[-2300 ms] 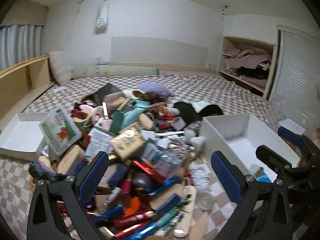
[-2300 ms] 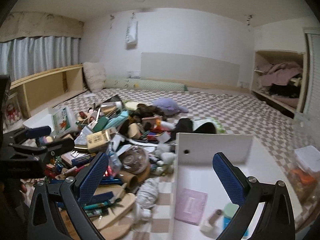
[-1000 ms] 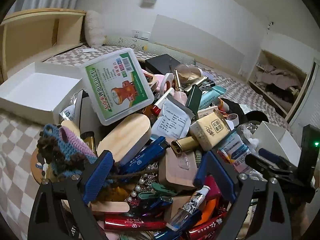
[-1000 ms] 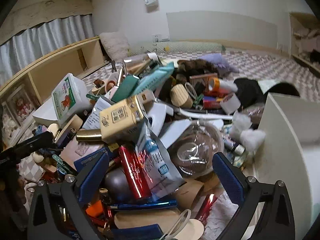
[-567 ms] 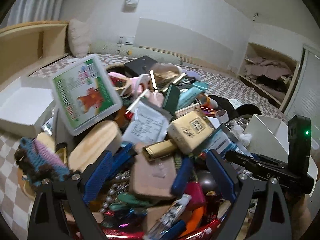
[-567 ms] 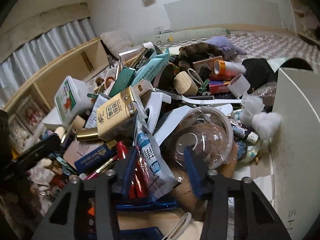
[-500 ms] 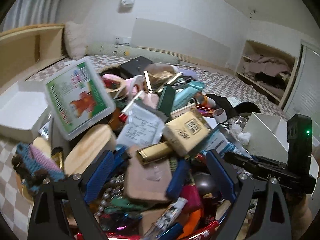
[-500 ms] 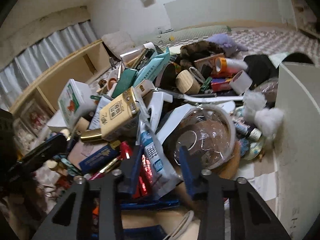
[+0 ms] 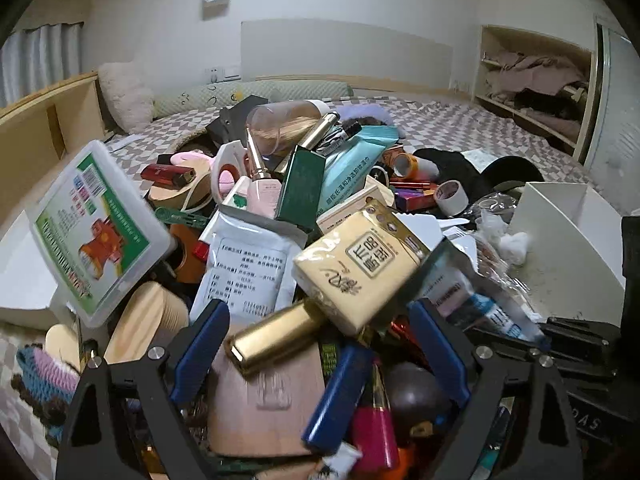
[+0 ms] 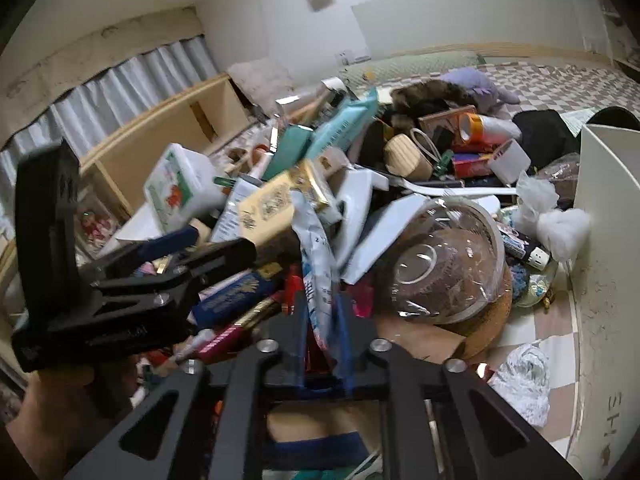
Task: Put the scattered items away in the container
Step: 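Grasp the white-and-blue tube packet with the right tool while the left tool lowers toward the yellow tissue packet, then grasp the yellow tissue packet with the left tool while the right tool lifts the tube packet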
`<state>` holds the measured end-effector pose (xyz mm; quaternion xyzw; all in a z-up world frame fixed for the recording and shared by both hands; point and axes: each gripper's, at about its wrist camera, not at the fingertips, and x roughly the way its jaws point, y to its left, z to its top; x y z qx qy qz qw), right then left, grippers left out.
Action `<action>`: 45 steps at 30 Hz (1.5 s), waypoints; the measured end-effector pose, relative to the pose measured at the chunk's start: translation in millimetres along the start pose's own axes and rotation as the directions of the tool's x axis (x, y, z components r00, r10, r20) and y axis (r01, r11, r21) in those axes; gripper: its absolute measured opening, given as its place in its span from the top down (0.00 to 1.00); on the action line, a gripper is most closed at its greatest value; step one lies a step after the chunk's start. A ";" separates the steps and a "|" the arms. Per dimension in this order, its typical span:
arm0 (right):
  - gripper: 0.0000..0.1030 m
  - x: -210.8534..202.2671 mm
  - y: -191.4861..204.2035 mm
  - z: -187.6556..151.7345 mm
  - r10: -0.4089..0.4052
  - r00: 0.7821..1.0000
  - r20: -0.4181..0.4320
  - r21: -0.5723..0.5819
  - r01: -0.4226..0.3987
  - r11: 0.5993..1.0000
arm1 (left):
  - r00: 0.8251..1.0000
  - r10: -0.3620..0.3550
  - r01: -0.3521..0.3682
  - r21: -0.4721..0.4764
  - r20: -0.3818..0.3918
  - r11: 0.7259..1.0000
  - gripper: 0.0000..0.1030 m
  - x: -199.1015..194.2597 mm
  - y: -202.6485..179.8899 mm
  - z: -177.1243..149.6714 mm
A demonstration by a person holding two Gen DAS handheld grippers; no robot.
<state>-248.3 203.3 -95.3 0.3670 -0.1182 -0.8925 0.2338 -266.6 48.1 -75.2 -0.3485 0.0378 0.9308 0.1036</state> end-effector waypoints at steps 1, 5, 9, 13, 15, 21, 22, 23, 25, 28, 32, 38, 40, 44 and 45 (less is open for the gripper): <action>0.88 1.6 -1.8 0.4 0.002 1.000 -0.002 0.006 -0.002 1.000 | 1.000 0.003 -0.003 0.009 -0.002 1.000 0.11 2.1 -0.9 1.2; 0.89 2.3 -4.6 2.0 0.009 1.000 -0.003 0.019 -0.009 1.000 | 1.000 0.012 -0.011 0.058 -0.011 0.998 0.11 10.3 -7.4 7.2; 0.90 -0.5 -6.8 3.3 0.019 1.000 -0.003 0.033 -0.018 0.999 | 1.000 0.023 -0.021 0.124 -0.019 0.992 0.18 18.1 -18.2 12.5; 0.90 -6.8 -13.3 3.0 0.028 1.000 0.007 0.069 -0.029 0.997 | 1.000 0.011 -0.006 0.180 -0.028 0.984 0.18 24.6 -28.2 14.6; 0.90 -10.0 -16.5 2.8 0.033 0.999 0.012 0.087 -0.034 0.996 | 0.999 0.000 0.007 0.202 -0.033 0.979 0.20 27.1 -31.8 14.4; 0.90 -16.5 -21.5 2.6 0.044 0.999 0.021 0.120 -0.046 0.992 | 0.999 -0.003 0.012 0.222 -0.042 0.975 0.25 29.6 -35.3 14.3; 0.90 -17.5 -22.3 2.6 0.047 0.999 0.023 0.125 -0.049 0.991 | 0.999 -0.005 0.015 0.217 -0.045 0.976 0.26 29.2 -34.3 14.1; 0.90 -17.8 -23.1 2.7 0.048 0.999 0.024 0.130 -0.051 0.990 | 0.999 -0.007 0.016 0.213 -0.046 0.977 0.26 28.5 -33.7 14.0; 0.90 -18.1 -24.3 2.7 0.052 0.998 0.025 0.139 -0.055 0.989 | 0.999 -0.013 0.022 0.203 -0.046 0.979 0.28 27.2 -33.0 13.1; 0.90 -19.1 -25.2 2.3 0.057 0.998 0.026 0.149 -0.060 0.987 | 0.999 -0.022 0.030 0.186 -0.047 0.982 0.29 26.8 -33.6 11.1; 0.90 -20.2 -27.2 1.9 0.059 0.998 0.028 0.159 -0.063 0.985 | 0.998 -0.038 0.046 0.162 -0.046 0.986 0.30 23.4 -34.5 8.1; 0.90 -20.4 -29.9 0.8 0.062 0.998 0.021 0.168 -0.065 0.984 | 0.998 -0.062 0.065 0.118 -0.023 0.991 0.31 11.0 -33.3 8.1; 0.90 -20.7 -28.6 0.6 0.058 0.998 0.019 0.162 -0.061 0.985 | 0.998 -0.067 0.068 0.105 -0.015 0.992 0.32 6.0 -32.5 8.2; 0.90 -21.3 -27.3 -0.6 0.053 0.999 0.006 0.164 -0.054 0.985 | 0.998 -0.059 0.059 0.078 -0.007 0.995 0.32 -3.2 -31.0 6.2; 0.90 -21.7 -27.2 -0.9 0.056 0.998 0.000 0.170 -0.055 0.984 | 0.998 -0.059 0.059 0.069 -0.011 0.996 0.32 -4.7 -30.6 4.8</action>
